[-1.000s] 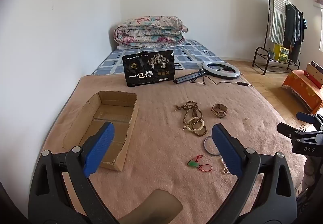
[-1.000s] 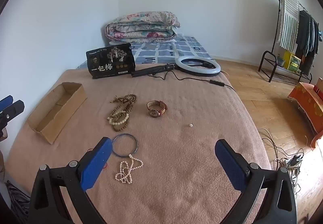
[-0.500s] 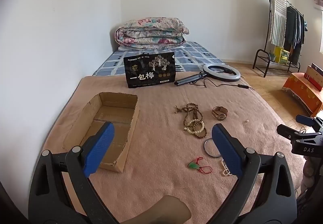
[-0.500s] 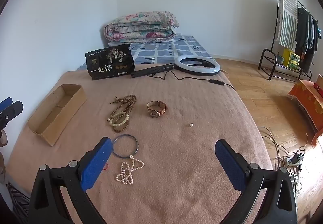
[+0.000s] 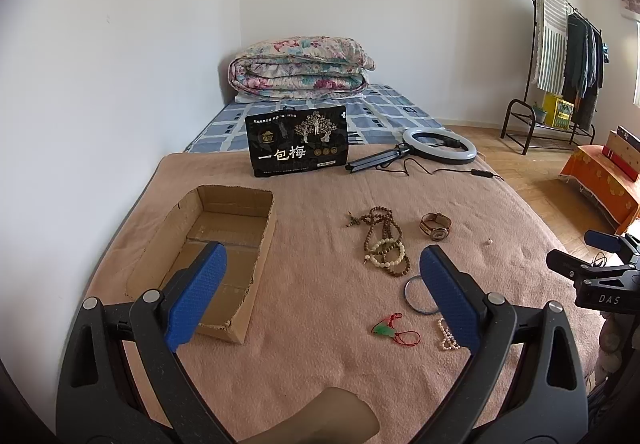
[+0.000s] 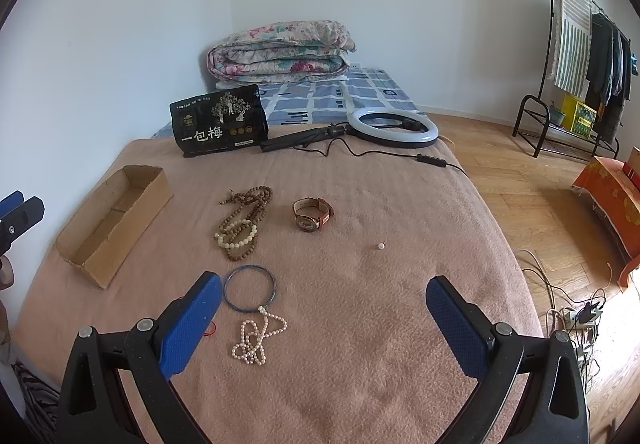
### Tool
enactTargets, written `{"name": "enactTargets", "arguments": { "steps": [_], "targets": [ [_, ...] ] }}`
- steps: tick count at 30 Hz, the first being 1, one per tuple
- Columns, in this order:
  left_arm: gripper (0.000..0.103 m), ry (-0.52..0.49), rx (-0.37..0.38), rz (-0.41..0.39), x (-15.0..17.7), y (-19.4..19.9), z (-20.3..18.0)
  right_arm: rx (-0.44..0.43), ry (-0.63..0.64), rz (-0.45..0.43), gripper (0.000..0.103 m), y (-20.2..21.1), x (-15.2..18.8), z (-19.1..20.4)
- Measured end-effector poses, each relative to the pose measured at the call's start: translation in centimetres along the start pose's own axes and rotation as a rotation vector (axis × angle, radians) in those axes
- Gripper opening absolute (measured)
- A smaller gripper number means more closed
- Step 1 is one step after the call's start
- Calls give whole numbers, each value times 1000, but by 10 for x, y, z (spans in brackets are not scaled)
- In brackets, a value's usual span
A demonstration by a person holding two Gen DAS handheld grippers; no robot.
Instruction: Organize jewelry
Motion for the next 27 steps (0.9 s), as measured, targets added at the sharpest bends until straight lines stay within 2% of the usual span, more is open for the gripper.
{"name": "enactTargets", "arguments": {
  "steps": [27],
  "targets": [
    [99, 0, 3, -3, 0, 2, 2, -5, 5, 10, 103, -1, 2, 4]
  ]
}}
Point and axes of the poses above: each gripper's, at about its wrist camera, not at the fingertips, and y roughly against the way its jaws point, z to its left, x to its underside, the point moved 10 cm from there along -y, roughly the way its jaws point, and after that the axes turned 4 degrees about x, right-handed, at the moved point
